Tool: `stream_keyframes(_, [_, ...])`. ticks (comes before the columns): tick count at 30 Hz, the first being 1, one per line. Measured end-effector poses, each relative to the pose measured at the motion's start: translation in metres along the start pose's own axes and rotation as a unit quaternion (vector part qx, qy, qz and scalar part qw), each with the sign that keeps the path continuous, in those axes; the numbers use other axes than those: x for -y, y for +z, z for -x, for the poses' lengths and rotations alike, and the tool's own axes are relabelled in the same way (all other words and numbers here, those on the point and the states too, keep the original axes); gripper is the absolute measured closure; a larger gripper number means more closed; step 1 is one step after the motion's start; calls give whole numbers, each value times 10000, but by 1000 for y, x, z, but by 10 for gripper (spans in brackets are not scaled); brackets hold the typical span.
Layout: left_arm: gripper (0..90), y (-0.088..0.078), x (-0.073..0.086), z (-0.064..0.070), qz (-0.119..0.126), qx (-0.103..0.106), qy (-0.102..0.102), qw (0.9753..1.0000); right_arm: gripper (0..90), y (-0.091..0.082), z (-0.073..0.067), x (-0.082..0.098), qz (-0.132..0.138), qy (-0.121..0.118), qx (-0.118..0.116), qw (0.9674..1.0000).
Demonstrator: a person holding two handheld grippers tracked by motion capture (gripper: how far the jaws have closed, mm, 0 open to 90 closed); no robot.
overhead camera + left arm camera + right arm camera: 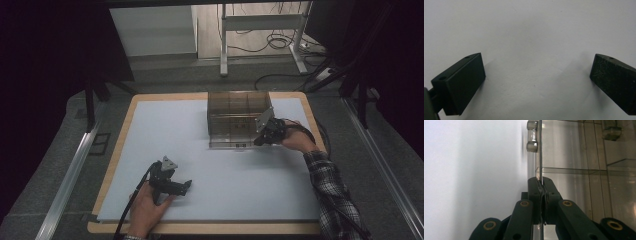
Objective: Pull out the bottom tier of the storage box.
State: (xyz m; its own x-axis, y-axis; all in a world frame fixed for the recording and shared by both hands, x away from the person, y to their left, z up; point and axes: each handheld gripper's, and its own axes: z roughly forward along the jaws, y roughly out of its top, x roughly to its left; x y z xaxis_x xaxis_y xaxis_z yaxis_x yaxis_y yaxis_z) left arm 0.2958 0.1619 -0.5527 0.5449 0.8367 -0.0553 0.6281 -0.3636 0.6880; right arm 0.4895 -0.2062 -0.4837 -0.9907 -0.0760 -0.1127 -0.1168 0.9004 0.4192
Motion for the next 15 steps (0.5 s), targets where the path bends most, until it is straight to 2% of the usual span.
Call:
stream_keyframes(10, [0,0,0,0,0,1,-2,10000,861,-3,-15,-1,7,-78,-53,10000])
stream_keyframes(15, [0,0,0,0,0,1,-3,10000,859,-4,-23,-2,-10,-124,13,9999])
